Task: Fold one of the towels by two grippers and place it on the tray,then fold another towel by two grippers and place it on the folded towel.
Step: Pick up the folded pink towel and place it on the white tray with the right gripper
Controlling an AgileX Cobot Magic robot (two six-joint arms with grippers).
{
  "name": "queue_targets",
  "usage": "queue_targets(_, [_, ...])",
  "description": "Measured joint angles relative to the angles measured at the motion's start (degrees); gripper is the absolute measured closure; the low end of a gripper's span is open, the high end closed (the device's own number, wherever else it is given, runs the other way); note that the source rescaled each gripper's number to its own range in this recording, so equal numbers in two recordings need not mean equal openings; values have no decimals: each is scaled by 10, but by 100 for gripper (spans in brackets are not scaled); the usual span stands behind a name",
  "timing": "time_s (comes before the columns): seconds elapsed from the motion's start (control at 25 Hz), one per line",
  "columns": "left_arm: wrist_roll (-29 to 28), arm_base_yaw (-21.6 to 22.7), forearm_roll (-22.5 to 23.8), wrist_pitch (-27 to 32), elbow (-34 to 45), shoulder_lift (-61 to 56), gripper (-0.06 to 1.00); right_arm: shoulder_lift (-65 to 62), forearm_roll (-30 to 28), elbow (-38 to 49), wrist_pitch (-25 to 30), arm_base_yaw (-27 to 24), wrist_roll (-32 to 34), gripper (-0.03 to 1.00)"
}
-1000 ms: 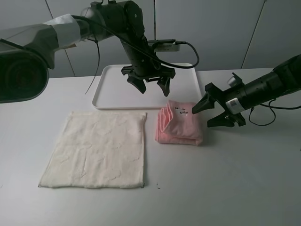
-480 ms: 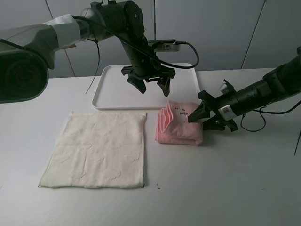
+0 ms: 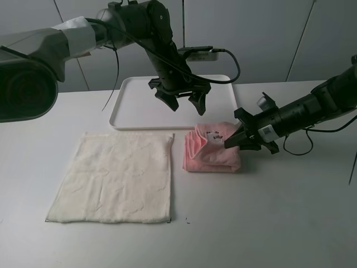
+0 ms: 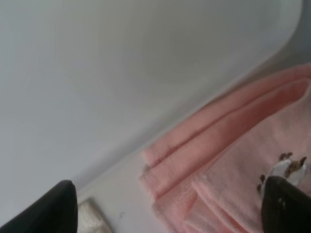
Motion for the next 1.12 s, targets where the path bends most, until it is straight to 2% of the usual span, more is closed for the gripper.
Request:
queue_targets(0.12, [0, 0, 0, 0, 31, -22, -3, 0, 0, 0, 3, 0, 0, 89])
queue_targets(0.2, [0, 0, 2, -14, 85, -58, -3, 0, 0, 0, 5, 0, 0, 89])
queue_targets(0.32, [8, 0, 4, -89, 216, -140, -3, 0, 0, 0, 7, 0, 0, 89])
queue_targets(0.52, [31, 5, 13, -262, 488, -297, -3, 0, 0, 0, 25, 0, 0, 89])
queue_targets(0.64, [45, 22, 15, -311, 586, -373, -3, 0, 1, -6, 43, 0, 0, 89])
queue_targets(0.88, [47, 55, 15, -352, 679, -446, -3, -2, -8, -69, 92, 0, 52, 89])
queue_targets(1.12, [48, 57, 6, -370, 720, -452, -3, -12, -34, -193, 113, 3, 150, 89])
